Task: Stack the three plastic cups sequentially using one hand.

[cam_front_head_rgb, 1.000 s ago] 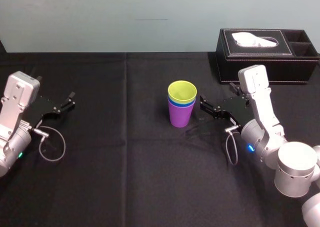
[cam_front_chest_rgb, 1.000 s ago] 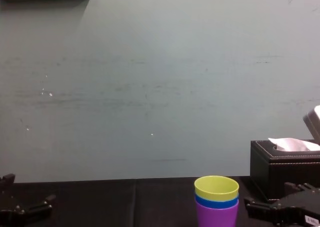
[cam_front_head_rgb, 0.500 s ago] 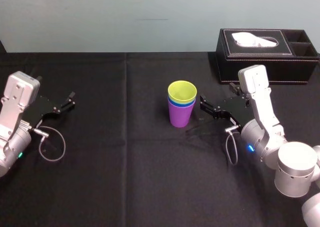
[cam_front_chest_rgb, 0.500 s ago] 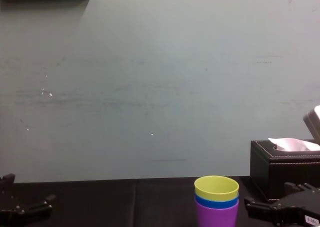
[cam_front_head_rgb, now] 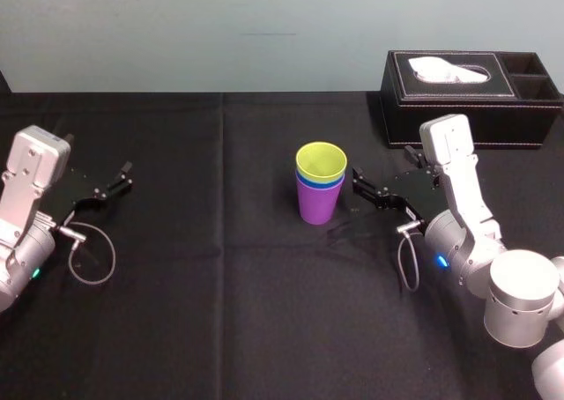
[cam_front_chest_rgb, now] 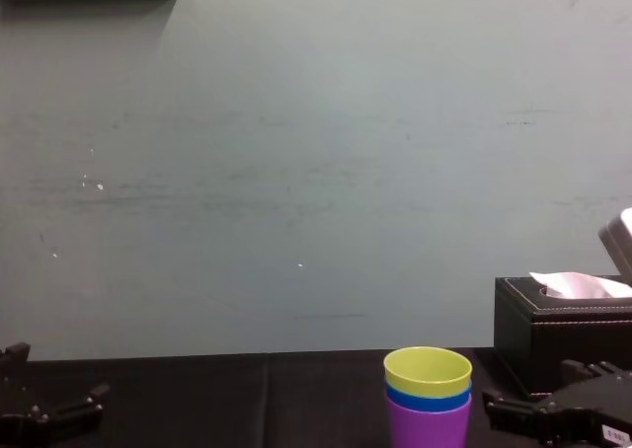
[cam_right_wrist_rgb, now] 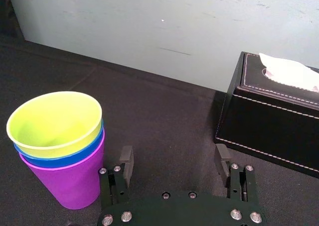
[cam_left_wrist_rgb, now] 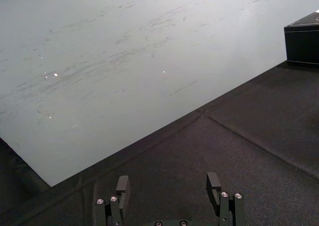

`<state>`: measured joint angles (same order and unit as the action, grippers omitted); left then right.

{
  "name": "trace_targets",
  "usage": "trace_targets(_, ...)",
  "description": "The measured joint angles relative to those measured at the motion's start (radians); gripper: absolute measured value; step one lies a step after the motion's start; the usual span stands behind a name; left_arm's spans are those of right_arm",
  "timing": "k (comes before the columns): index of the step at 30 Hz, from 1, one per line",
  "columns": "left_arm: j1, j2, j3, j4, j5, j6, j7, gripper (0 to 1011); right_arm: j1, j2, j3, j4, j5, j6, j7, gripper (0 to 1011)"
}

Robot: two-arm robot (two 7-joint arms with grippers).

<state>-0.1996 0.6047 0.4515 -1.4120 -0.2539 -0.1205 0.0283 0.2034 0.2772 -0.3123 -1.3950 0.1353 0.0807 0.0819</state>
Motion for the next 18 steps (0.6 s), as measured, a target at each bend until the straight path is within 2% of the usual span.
trace_targets(18, 0.0, 0.0, 0.0, 0.0, 0.0, 0.0, 0.0, 1011, 0.0, 0.0, 0.0, 0.0, 0.0, 0.0, 0.0, 1003)
